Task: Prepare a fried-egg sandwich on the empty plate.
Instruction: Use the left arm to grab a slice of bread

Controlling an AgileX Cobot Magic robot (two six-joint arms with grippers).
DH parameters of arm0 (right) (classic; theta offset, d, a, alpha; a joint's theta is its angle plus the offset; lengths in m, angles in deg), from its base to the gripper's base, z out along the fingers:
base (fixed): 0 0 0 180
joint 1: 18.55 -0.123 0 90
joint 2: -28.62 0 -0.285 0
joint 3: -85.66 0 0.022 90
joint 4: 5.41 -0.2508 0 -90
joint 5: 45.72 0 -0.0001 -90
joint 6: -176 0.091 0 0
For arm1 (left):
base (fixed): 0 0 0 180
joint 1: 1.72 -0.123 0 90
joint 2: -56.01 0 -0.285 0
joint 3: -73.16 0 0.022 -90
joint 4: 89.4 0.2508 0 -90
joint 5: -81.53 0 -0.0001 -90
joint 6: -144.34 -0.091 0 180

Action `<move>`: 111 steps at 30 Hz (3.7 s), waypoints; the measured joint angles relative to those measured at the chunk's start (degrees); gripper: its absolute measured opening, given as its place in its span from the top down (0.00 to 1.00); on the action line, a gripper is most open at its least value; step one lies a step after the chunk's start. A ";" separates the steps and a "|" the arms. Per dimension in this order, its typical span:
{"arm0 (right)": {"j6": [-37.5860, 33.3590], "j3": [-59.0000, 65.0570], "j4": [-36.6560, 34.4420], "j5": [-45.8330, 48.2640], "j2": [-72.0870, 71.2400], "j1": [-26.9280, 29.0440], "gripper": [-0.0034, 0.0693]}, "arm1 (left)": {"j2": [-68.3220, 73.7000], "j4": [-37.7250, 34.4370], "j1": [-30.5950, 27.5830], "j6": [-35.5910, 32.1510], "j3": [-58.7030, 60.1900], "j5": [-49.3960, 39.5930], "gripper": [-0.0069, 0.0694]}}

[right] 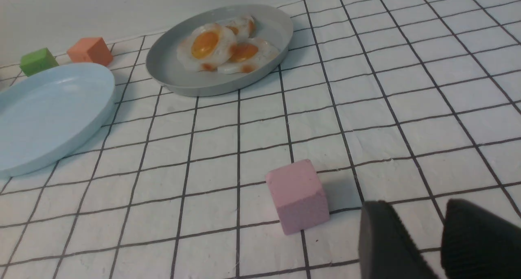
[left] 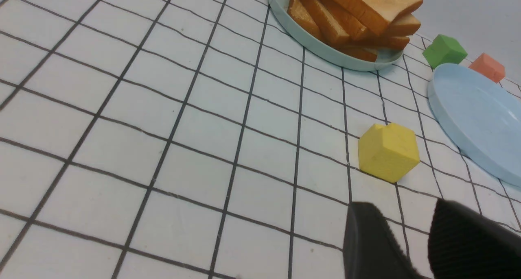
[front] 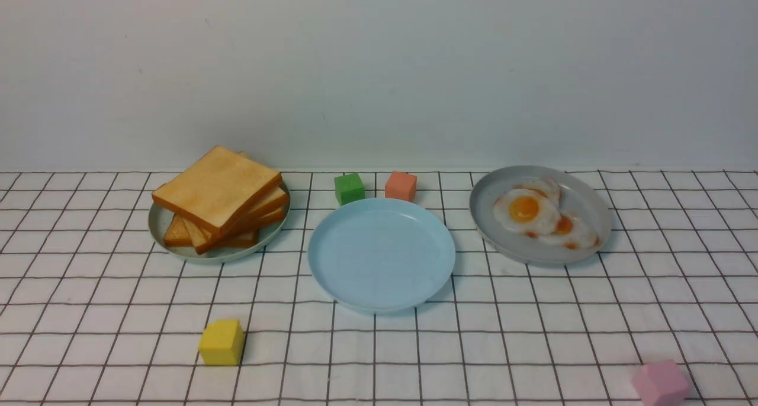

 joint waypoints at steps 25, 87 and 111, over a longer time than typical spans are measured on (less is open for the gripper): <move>0.00 0.00 0.00 0.00 0.00 0.00 0.63 | 0.00 -29.16 0.00 10.50 0.00 15.37 0.60; -25.55 -57.71 -18.16 34.07 38.57 -23.69 0.94 | 115.57 20.53 15.55 -9.85 -95.46 -18.62 0.42; -25.50 -57.71 -18.81 34.14 38.57 -23.87 0.91 | 120.65 25.47 15.74 -10.12 -96.94 -17.86 0.70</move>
